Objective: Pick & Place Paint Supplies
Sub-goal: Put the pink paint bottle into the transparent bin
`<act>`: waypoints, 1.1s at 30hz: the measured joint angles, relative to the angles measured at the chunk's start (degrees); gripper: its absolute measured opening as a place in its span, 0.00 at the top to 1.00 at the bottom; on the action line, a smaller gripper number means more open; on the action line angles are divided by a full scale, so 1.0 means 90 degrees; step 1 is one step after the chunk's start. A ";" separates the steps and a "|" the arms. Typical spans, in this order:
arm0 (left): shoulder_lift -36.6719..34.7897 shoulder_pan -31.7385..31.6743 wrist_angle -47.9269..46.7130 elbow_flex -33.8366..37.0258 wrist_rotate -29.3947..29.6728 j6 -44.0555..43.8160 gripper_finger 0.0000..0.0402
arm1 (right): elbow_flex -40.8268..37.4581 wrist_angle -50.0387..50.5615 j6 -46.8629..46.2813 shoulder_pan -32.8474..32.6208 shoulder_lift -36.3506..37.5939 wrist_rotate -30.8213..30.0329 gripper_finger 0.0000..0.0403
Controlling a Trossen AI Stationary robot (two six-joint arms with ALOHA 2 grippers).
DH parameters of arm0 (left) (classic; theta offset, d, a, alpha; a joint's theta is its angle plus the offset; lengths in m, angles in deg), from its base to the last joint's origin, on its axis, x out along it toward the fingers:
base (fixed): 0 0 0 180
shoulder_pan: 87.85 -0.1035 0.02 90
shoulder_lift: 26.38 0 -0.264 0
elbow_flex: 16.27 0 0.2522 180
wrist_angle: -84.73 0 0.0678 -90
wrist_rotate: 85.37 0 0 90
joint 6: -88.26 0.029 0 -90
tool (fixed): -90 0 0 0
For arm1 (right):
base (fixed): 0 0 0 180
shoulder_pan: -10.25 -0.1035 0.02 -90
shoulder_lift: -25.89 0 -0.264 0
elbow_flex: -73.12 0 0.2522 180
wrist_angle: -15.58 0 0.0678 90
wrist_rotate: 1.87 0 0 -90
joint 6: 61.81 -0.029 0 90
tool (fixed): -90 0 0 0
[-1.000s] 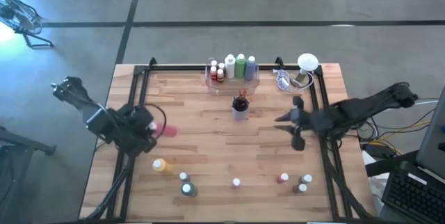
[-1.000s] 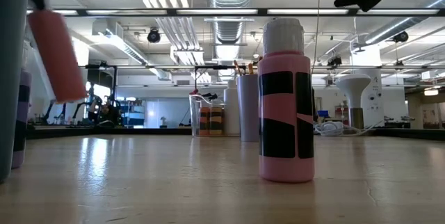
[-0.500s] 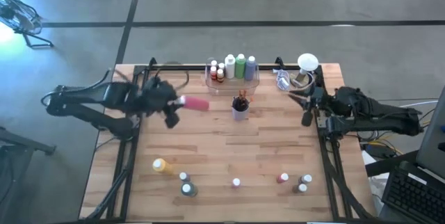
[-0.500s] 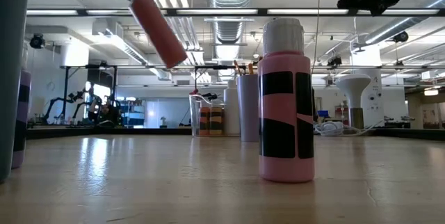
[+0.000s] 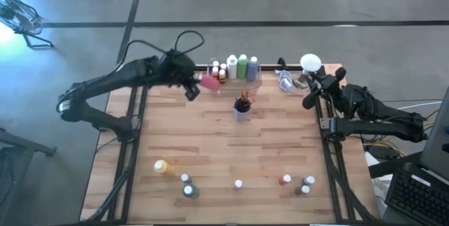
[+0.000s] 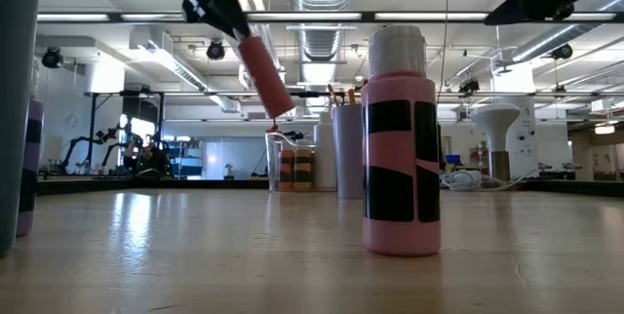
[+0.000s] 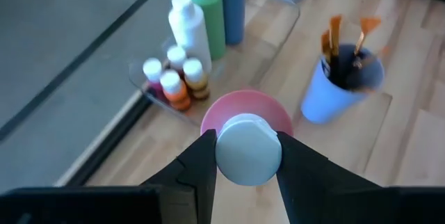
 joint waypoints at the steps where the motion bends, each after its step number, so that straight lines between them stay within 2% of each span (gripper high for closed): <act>1: 0.0169 -0.0053 -0.0020 -0.0191 -0.0029 0.0093 0.69 | 0.0000 0.0002 -0.0036 0.0000 0.0000 -0.0127 0.77; 5: 0.0858 -0.0160 -0.0119 -0.1090 -0.0247 0.0425 0.69 | 0.0000 0.0004 -0.0057 -0.0005 0.0000 -0.0200 0.74; 9: 0.1620 -0.0296 -0.0714 -0.2025 -0.0266 0.0512 0.69 | 0.0000 0.0012 -0.0079 -0.0005 -0.0005 -0.0202 0.71; 15: 0.2628 -0.0600 -0.1491 -0.2931 -0.0093 0.0647 0.69 | -0.0002 0.0026 -0.0121 -0.0005 -0.0005 -0.0200 0.68; 22: 0.3255 -0.0966 -0.1604 -0.3350 -0.0093 0.0805 0.69 | -0.0093 0.0028 -0.0125 -0.0005 -0.0005 -0.0199 0.64; 26: 0.3514 -0.1072 -0.2035 -0.3501 -0.0336 0.0828 0.69 | -0.0144 0.0028 -0.0125 -0.0005 -0.0005 -0.0200 0.62; 33: 0.3613 -0.1104 -0.2228 -0.3606 -0.0671 0.0860 0.69 | -0.0160 0.0026 -0.0105 -0.0005 -0.0010 -0.0198 0.59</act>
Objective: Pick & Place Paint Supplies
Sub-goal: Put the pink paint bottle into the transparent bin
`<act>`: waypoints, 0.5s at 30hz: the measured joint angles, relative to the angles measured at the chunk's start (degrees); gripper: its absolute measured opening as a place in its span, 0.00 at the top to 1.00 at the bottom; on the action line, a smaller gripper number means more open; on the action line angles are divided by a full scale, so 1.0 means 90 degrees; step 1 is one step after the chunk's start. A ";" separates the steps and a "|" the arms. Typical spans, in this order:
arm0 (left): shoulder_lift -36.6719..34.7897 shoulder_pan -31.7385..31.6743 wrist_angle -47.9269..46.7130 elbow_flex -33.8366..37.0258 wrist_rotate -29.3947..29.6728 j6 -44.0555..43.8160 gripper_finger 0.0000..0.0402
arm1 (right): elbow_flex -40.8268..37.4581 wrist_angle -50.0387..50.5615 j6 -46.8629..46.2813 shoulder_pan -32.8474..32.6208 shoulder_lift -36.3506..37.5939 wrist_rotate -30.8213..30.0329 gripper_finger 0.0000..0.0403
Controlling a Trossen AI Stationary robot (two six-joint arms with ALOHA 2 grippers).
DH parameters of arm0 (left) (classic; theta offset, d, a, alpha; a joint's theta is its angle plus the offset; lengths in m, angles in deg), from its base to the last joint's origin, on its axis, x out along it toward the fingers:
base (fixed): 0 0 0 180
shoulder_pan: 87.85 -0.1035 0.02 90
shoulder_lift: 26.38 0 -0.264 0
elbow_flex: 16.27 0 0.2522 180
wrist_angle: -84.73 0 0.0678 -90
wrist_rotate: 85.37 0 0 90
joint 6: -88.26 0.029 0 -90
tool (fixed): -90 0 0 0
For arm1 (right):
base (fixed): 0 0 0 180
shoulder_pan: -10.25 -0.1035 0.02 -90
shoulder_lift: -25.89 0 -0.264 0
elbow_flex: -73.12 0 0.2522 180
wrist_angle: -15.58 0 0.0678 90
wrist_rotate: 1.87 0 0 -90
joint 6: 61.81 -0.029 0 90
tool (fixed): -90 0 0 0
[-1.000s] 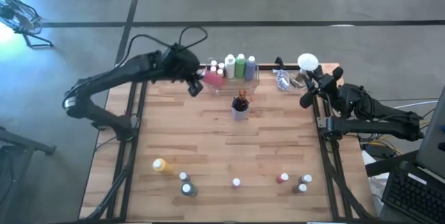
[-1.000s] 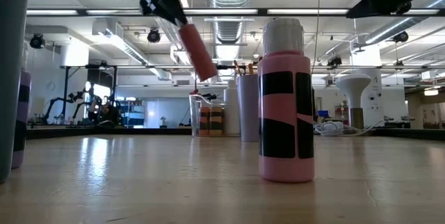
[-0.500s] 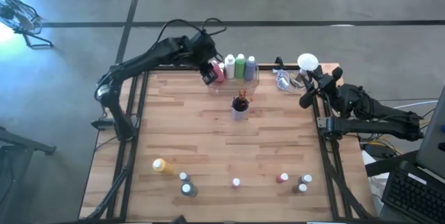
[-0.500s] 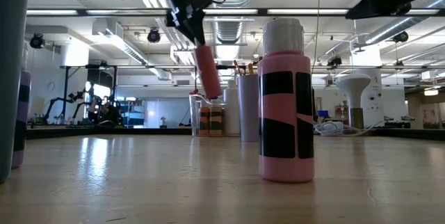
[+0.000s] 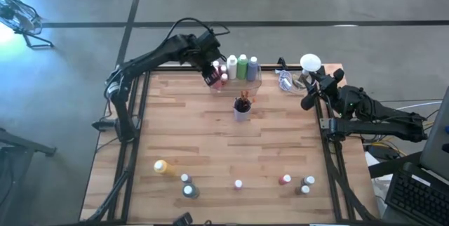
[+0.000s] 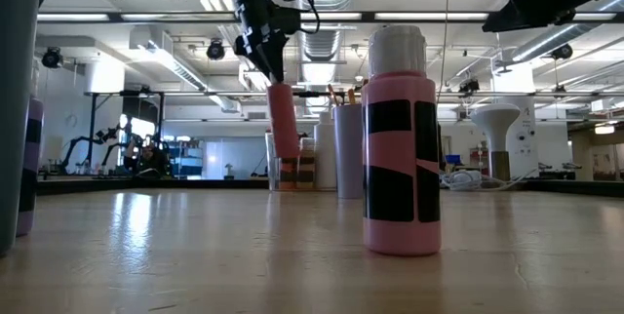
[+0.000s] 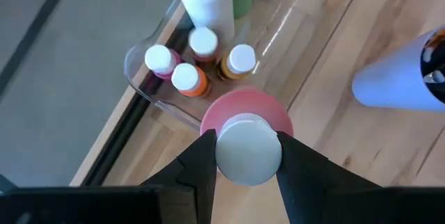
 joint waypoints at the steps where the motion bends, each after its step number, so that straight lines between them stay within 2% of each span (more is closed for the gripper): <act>1: 0.0008 -0.0010 -0.0008 0.0002 -0.0067 -0.0002 0.69 | 0.0000 -0.0002 0.0005 0.0000 0.0000 -0.0001 0.59; 8: 0.0083 -0.0061 -0.0007 0.0002 -0.0204 0.0028 0.69 | 0.0000 -0.0004 -0.0003 0.0000 0.0000 0.0000 0.57; 15: 0.0545 -0.0180 -0.0082 0.0011 -0.0241 0.0133 0.69 | 0.0000 -0.0004 -0.0014 0.0000 0.0002 0.0000 0.57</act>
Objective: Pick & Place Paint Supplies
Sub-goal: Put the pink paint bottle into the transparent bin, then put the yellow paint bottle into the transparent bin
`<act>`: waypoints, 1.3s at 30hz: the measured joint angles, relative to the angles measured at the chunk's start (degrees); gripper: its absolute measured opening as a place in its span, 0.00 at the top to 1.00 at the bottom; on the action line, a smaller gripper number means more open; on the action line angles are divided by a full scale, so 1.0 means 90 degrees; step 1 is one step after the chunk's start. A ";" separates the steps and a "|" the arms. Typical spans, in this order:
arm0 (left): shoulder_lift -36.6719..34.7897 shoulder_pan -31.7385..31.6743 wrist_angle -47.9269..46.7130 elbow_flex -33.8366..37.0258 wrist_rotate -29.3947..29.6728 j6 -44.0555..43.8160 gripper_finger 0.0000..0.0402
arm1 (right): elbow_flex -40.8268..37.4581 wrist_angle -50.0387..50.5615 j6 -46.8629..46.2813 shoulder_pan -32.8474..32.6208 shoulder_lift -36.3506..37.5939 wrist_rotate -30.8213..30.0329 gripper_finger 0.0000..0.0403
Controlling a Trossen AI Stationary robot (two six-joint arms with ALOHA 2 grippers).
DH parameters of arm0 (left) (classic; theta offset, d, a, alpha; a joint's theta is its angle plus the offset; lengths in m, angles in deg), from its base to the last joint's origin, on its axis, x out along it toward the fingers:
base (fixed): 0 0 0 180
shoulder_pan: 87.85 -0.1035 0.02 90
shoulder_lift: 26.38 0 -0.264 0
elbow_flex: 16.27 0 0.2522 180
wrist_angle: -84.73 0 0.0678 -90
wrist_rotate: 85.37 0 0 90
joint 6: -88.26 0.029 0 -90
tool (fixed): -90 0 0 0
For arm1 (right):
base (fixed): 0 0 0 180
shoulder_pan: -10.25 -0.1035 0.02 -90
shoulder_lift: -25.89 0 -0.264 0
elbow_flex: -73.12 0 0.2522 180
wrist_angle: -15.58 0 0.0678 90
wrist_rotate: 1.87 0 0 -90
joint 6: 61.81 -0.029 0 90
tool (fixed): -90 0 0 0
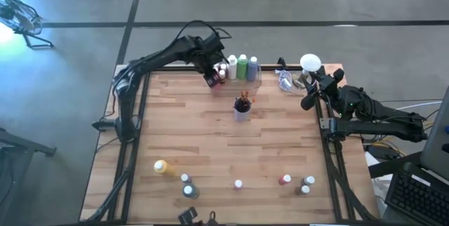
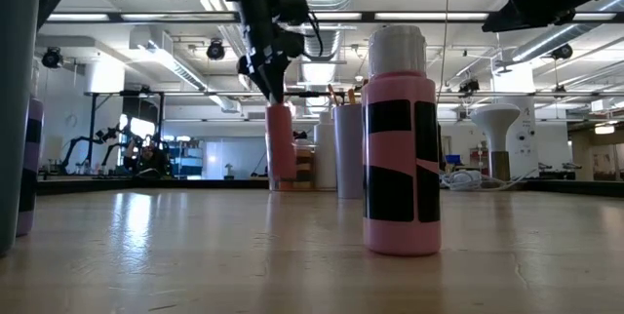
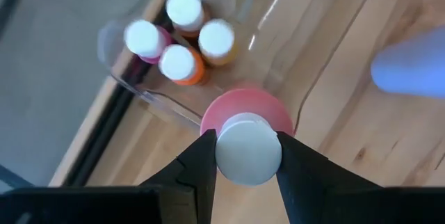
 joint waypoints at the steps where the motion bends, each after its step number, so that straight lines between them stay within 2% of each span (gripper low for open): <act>1: 0.0072 -0.0010 -0.0007 0.0004 -0.0048 0.0012 0.69 | 0.0000 0.0000 -0.0002 0.0000 0.0000 0.0001 0.58; 7: 0.0381 -0.0083 -0.0017 -0.0063 -0.0192 0.0097 0.69 | 0.0000 -0.0001 0.0012 0.0000 0.0000 0.0001 0.63; 17: 0.0460 -0.0088 -0.0078 -0.0195 -0.0254 0.0124 0.68 | 0.0000 0.0000 -0.0001 -0.0001 0.0002 0.0001 0.71; 31: 0.0474 -0.0069 -0.0061 -0.0332 -0.0110 0.0200 0.51 | 0.0000 0.0001 0.0001 -0.0001 0.0000 0.0001 0.82; 35: 0.0474 -0.0069 -0.0267 -0.0670 0.0300 0.0207 0.48 | 0.0000 0.0001 -0.0001 -0.0002 0.0000 0.0000 0.85; 39: 0.0474 -0.0075 -0.0758 -0.1336 0.0490 0.0280 0.47 | -0.0002 0.0001 0.0001 -0.0001 0.0000 0.0000 0.87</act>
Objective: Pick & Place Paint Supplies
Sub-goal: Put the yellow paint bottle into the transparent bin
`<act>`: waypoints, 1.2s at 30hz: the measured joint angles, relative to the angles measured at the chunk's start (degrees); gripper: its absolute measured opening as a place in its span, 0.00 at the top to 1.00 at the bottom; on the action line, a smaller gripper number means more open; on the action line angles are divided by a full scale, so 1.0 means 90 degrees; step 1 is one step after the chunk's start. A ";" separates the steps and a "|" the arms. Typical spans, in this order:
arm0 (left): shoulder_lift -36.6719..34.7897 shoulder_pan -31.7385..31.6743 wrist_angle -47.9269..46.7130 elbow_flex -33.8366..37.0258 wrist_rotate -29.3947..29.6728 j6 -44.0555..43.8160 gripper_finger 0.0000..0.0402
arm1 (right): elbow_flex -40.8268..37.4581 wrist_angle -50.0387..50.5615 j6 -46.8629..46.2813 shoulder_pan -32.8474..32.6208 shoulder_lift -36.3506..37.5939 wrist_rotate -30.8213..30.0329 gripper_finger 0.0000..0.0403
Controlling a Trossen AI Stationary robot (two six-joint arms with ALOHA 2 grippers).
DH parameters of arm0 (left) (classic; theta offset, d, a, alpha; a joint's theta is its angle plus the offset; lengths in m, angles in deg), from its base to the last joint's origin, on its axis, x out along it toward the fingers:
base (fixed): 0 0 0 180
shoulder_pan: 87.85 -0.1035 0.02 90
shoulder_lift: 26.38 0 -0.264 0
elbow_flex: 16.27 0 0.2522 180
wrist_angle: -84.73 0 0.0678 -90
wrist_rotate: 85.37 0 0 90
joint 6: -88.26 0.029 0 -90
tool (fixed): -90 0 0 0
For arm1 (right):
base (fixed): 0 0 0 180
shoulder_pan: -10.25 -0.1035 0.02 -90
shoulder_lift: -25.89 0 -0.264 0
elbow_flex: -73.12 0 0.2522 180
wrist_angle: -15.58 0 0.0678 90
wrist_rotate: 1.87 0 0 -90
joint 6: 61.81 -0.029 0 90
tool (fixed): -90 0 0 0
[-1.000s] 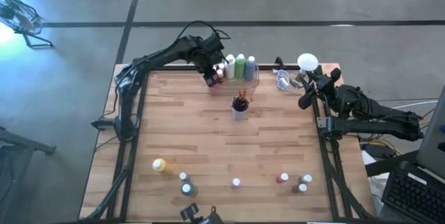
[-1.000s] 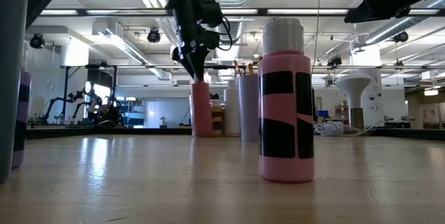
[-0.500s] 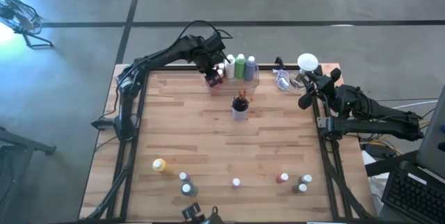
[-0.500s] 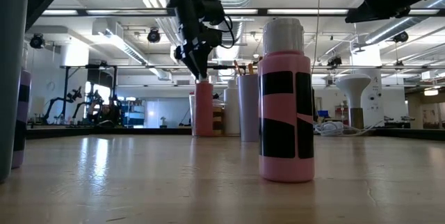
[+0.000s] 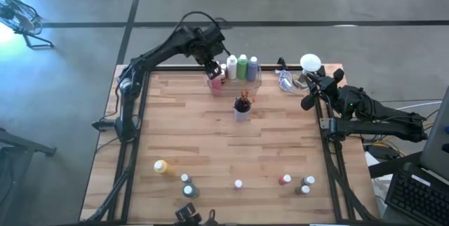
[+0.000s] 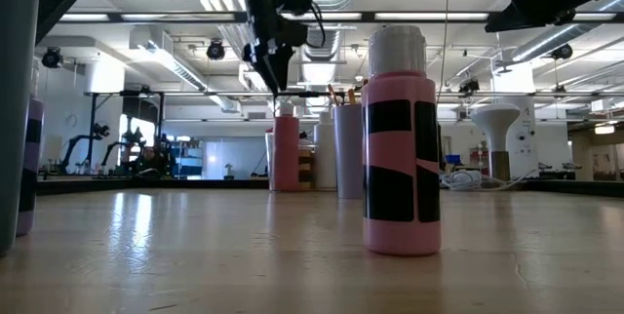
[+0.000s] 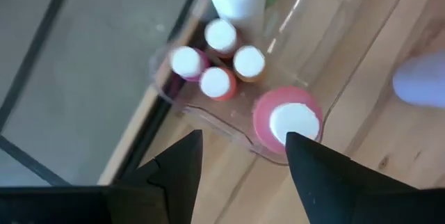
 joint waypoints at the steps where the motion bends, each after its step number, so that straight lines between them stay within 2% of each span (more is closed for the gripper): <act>1: 0.0000 -0.0001 -0.0134 -0.0199 0.0005 -0.0026 0.47 | -0.0004 -0.0002 0.0008 0.0001 0.0000 0.0001 0.87; 7: -0.0005 0.0177 -0.1484 -0.1527 -0.0031 -0.0377 0.48 | -0.0032 0.0002 0.0166 -0.0001 -0.0002 -0.0001 0.88; 9: -0.0203 0.0297 -0.1651 -0.1519 -0.0059 -0.0521 0.48 | -0.0034 0.0000 0.0211 -0.0001 -0.0002 -0.0001 0.88; 19: -0.2170 0.1231 -0.1369 0.0203 -0.0037 -0.1469 0.49 | -0.0036 0.0000 0.0184 -0.0001 -0.0002 -0.0001 0.81; 29: -0.4496 0.2853 -0.0119 0.3037 0.0054 -0.2731 0.49 | -0.0036 0.0000 0.0117 -0.0001 0.0002 -0.0001 0.73; 36: -0.5708 0.3447 0.0247 0.4728 0.0068 -0.3519 0.49 | -0.0036 0.0001 -0.0869 -0.0001 0.0002 0.0032 0.68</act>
